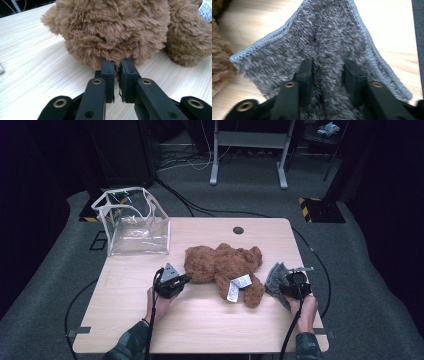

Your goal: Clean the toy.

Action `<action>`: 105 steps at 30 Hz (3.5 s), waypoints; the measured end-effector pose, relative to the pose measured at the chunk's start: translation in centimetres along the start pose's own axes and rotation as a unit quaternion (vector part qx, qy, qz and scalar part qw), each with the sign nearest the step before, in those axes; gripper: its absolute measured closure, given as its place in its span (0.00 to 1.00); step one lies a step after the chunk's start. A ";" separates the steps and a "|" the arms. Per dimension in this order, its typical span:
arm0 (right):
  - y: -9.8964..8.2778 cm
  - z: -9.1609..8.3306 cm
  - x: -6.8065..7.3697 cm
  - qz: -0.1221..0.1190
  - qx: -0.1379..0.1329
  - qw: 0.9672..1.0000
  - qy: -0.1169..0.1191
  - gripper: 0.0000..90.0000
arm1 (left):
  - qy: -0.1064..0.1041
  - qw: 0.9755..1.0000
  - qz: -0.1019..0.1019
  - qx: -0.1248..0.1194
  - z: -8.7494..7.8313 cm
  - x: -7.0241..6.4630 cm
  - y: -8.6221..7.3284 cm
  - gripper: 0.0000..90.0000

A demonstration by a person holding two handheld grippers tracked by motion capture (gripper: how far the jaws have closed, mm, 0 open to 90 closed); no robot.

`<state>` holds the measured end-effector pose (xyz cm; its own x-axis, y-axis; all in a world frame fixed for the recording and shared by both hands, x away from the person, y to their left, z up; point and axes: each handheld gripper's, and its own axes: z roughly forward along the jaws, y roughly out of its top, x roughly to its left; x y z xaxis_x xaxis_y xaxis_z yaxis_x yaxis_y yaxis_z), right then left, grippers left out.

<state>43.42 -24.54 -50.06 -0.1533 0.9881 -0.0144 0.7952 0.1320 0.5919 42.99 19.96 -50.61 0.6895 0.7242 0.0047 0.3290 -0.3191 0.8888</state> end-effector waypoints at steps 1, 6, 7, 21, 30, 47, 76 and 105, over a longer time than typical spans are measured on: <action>0.0 0.0 0.0 0.000 0.000 1.000 0.001 0.74 | -0.001 1.000 0.002 -0.001 0.0 0.0 -0.2 0.93; 0.0 -0.2 0.0 0.012 -0.001 1.000 0.003 0.84 | 0.004 1.000 0.002 -0.018 0.1 -0.2 -0.9 0.95; 0.0 -0.3 0.0 0.013 -0.001 1.000 0.004 0.85 | 0.006 1.000 0.004 -0.021 0.1 -0.1 -0.9 0.96; 2.1 -3.6 0.4 -0.001 -0.050 0.999 0.016 0.88 | 0.017 0.999 0.017 -0.041 0.2 -0.4 -1.7 0.96; 5.0 -6.5 2.4 -0.036 -0.083 0.995 0.032 0.88 | 0.016 0.999 0.015 -0.050 0.2 -0.4 -1.8 0.96; 10.6 -10.1 9.7 -0.119 -0.132 0.980 0.086 0.88 | 0.019 0.998 0.022 -0.049 0.2 -0.5 -1.8 0.95; 15.4 -7.0 22.9 -0.210 -0.123 0.955 0.168 0.88 | 0.019 0.998 0.020 -0.051 0.3 -0.6 -1.8 0.95; 14.2 -3.4 22.2 -0.193 -0.097 0.970 0.111 0.88 | 0.018 0.998 0.020 -0.052 0.3 -0.6 -1.8 0.96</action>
<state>49.32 -1.02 -39.25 -0.5567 0.8241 -0.1044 0.5317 0.4500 0.7175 42.15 19.87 -52.38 0.6770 0.7339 0.0560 0.2310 -0.2841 0.9306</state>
